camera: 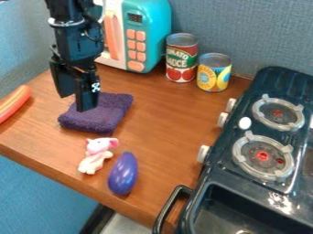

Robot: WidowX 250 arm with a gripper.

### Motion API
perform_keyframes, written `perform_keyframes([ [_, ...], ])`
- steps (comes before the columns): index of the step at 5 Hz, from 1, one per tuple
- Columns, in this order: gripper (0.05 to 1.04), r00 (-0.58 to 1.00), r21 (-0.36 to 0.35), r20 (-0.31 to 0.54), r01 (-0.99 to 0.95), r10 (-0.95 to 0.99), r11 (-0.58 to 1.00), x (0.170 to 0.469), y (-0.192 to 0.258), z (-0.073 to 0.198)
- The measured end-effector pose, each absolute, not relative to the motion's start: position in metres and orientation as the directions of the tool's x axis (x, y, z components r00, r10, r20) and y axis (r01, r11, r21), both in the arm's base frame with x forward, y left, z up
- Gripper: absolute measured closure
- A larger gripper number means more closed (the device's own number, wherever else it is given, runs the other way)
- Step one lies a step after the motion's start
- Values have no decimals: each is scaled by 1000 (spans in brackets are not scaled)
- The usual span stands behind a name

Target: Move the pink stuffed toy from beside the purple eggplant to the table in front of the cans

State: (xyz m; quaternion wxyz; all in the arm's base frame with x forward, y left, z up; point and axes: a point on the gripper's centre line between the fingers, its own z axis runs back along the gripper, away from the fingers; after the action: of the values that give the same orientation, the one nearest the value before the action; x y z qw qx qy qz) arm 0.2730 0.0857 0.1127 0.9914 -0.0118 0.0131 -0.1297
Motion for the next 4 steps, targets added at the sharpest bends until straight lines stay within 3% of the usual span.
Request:
perform_keyframes([
  [1,83,964,-50,-51,257,-259,965,271,84,102],
  [2,83,969,-171,-28,238,-246,956,275,67,81],
  [3,83,977,-194,-30,203,-212,960,277,65,71],
  [4,83,980,-182,-87,163,-181,970,274,70,58],
])
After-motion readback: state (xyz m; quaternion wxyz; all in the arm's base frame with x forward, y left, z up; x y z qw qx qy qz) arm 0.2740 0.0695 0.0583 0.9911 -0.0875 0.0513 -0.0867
